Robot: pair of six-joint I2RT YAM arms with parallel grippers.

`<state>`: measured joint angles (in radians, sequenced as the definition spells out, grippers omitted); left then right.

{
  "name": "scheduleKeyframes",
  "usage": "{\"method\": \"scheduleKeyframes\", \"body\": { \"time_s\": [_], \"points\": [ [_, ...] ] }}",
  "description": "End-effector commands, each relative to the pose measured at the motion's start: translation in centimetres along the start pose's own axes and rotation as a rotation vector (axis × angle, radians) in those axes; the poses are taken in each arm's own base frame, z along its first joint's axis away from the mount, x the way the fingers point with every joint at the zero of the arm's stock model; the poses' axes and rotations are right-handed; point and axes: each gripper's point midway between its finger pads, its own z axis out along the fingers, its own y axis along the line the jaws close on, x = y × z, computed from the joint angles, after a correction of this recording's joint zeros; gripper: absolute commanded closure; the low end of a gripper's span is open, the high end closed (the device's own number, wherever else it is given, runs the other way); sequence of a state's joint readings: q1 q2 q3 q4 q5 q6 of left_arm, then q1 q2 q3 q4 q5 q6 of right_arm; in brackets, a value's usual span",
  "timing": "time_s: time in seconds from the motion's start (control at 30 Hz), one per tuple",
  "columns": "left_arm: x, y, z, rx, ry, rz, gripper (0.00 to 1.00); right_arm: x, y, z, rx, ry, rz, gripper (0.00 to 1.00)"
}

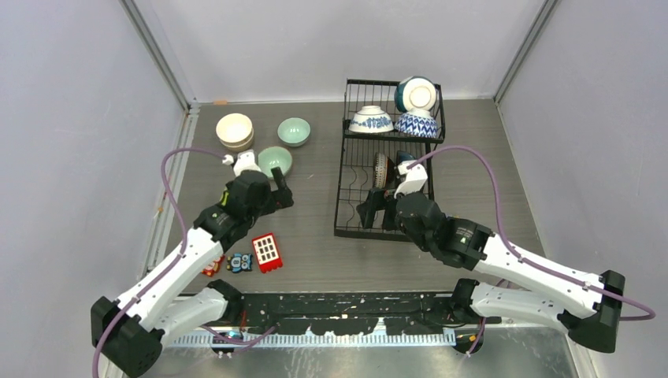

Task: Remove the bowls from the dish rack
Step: Pick up the bowl from the dish rack.

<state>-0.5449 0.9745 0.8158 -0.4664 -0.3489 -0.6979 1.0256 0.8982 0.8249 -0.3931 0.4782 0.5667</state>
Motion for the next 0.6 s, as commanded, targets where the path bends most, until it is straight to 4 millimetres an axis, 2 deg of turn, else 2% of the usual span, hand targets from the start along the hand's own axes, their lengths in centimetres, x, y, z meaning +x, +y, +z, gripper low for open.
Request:
{"method": "scheduleKeyframes", "body": {
  "time_s": [0.0,0.1,0.23,0.33,0.4,0.57],
  "points": [
    [1.5,2.5,-1.3,-0.027,-0.006,0.056,0.00,-2.2,-0.8,0.7,0.102,-0.100,0.090,0.00],
    [1.4,2.6,-2.1,0.009,-0.038,0.052,0.00,-2.3,-1.4,0.8,0.129,-0.112,0.073,0.00],
    [1.3,1.5,-3.0,0.081,-0.029,0.076,0.00,-2.4,-1.4,0.5,0.101,-0.127,0.054,0.00],
    [1.7,0.5,-2.9,0.100,0.017,0.132,0.00,-2.5,-2.8,0.2,0.164,-0.141,0.022,0.00],
    [1.8,-0.8,-3.1,0.119,0.033,0.184,0.00,-2.2,-3.9,0.1,0.213,-0.122,0.002,0.00],
    [2.6,-4.9,-3.9,0.212,0.027,0.300,0.00,-1.2,-4.6,1.0,0.207,-0.044,0.053,0.00]
  ]
}}
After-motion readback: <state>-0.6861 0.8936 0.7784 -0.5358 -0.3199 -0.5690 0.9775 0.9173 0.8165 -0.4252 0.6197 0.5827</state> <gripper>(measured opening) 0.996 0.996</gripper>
